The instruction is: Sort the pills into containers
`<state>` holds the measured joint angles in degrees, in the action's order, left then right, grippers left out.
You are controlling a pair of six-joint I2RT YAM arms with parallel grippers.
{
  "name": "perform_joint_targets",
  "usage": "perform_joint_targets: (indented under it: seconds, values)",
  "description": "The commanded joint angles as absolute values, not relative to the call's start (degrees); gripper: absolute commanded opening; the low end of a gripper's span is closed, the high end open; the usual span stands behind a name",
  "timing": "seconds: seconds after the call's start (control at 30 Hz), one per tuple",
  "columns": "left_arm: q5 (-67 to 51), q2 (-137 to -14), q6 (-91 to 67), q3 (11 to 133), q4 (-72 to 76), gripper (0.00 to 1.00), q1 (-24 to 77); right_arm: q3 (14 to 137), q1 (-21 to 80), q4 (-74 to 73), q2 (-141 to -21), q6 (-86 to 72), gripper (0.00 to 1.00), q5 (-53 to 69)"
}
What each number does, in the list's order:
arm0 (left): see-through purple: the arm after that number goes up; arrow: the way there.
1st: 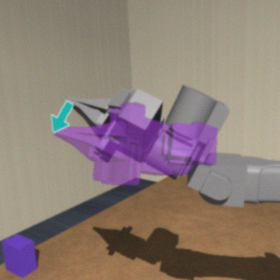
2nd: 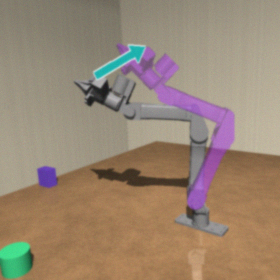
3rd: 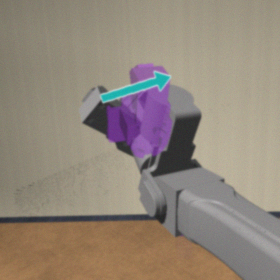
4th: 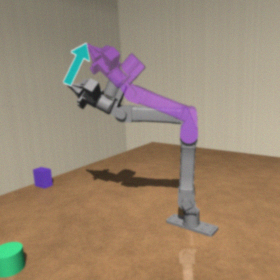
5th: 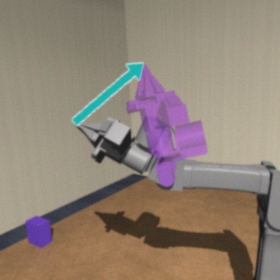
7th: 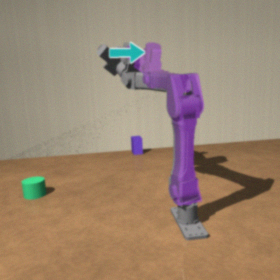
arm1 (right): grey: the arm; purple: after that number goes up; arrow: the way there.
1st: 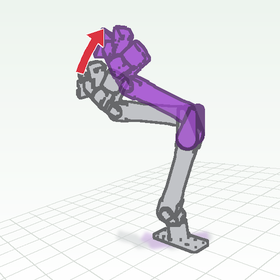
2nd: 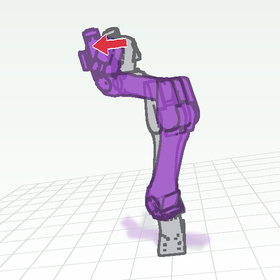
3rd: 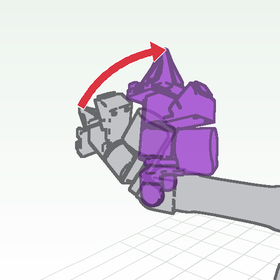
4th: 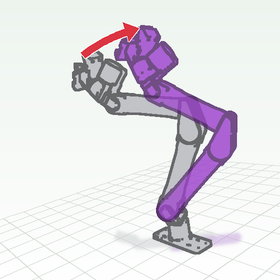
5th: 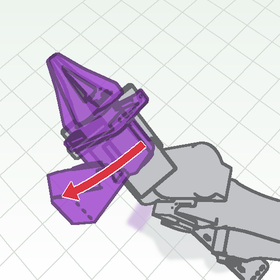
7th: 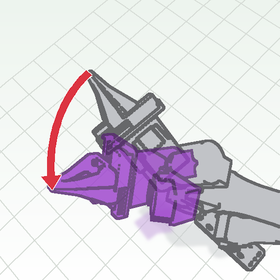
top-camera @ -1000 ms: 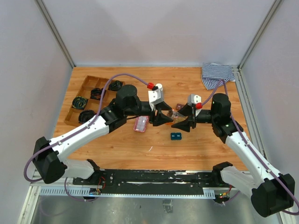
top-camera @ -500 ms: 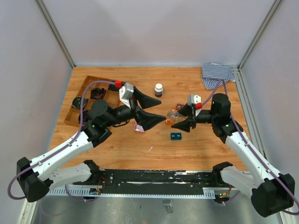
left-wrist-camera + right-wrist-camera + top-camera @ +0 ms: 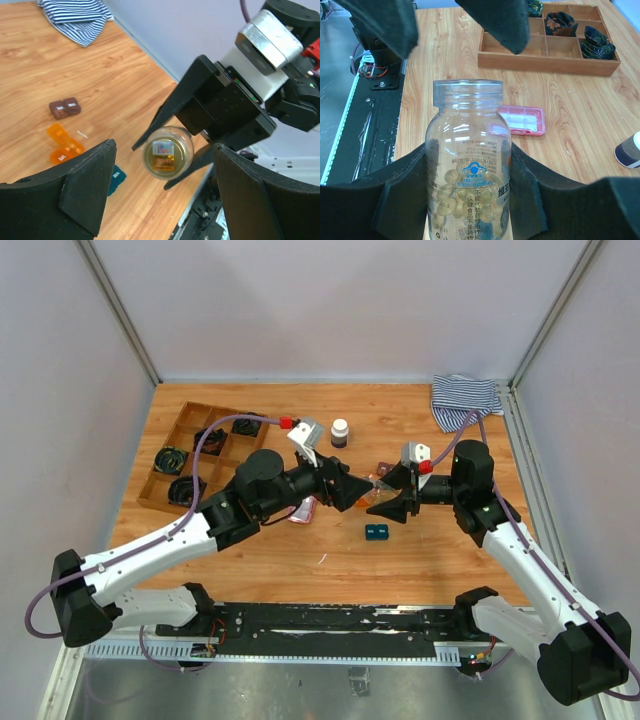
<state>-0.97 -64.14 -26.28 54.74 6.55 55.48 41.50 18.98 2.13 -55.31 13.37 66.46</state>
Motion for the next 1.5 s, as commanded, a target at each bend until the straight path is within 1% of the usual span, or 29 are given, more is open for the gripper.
perform_joint_targets:
  seconds: [0.0, 0.13, 0.57, 0.67, 0.7, 0.87, 1.47]
  values:
    - [3.16, -65.46, -24.11, 58.62, 3.34, 0.84, 56.43, 42.66, 18.57, 3.14, -55.1, 13.33, 0.01, 67.32]
    - [2.96, -66.47, -23.81, 59.68, 2.76, 0.81, 56.83, 42.56, 18.56, 3.14, -55.05, 13.34, 0.01, 67.38]
    - [-0.36, -70.18, -24.04, 63.25, -1.16, 0.63, 57.07, 42.61, 18.6, 3.02, -54.93, 13.34, 0.01, 67.48]
    - [-0.74, -70.56, -23.99, 63.86, -1.88, 0.61, 57.12, 42.6, 18.56, 3.03, -54.93, 13.36, 0.01, 67.41]
    - [-0.85, -70.57, -23.92, 63.89, -2.0, 0.58, 57.13, 42.61, 18.55, 3.0, -54.93, 13.35, 0.01, 67.41]
    - [-1.66, -70.47, -23.91, 63.93, -2.47, 0.52, 57.19, 42.59, 18.55, 3.07, -54.93, 13.35, 0.01, 67.41]
    - [-3.15, -71.4, -22.68, 65.11, -5.09, 0.52, 57.19, 42.61, 18.56, 3.01, -54.77, 13.27, 0.01, 67.46]
